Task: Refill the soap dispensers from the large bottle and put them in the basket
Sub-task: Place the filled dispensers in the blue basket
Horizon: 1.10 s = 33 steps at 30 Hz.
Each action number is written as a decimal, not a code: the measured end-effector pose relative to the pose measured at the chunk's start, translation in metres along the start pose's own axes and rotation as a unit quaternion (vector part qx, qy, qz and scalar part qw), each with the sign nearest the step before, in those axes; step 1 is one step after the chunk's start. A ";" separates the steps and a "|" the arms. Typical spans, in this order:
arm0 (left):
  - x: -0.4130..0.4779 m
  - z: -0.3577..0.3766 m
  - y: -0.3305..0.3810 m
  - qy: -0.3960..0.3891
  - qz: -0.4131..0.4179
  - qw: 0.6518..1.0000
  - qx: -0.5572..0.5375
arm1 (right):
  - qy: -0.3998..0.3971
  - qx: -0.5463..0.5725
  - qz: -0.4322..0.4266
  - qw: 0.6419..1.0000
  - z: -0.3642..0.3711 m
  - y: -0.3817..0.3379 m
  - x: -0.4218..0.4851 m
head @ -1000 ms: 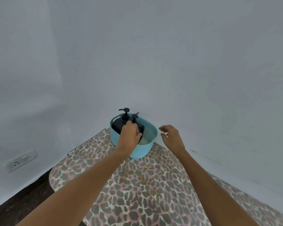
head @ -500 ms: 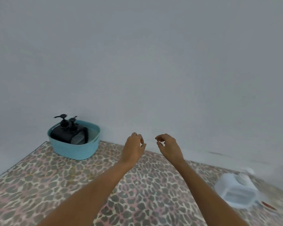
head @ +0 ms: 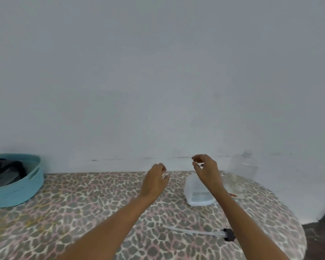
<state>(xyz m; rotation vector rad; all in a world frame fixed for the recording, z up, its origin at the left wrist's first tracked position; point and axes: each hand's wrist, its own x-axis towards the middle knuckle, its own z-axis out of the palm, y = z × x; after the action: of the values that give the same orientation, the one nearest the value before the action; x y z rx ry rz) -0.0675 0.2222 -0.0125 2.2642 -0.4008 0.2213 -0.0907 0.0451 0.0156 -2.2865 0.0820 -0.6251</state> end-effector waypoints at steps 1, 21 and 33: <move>0.000 0.008 0.003 -0.008 -0.001 1.000 -0.004 | 0.011 0.005 0.009 1.000 -0.007 0.006 -0.002; 0.012 0.090 0.022 -0.106 -0.023 0.989 -0.105 | -0.135 0.045 0.135 0.980 -0.015 0.098 -0.023; 0.013 0.079 0.013 -0.110 -0.023 0.984 -0.141 | -0.129 0.047 0.125 0.983 -0.014 0.093 -0.011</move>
<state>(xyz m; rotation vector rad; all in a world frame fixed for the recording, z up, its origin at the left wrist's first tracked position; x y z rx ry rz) -0.0580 0.1522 -0.0516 2.0205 -0.4632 -0.1064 -0.0956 -0.0278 -0.0440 -2.1994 0.2061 -0.1966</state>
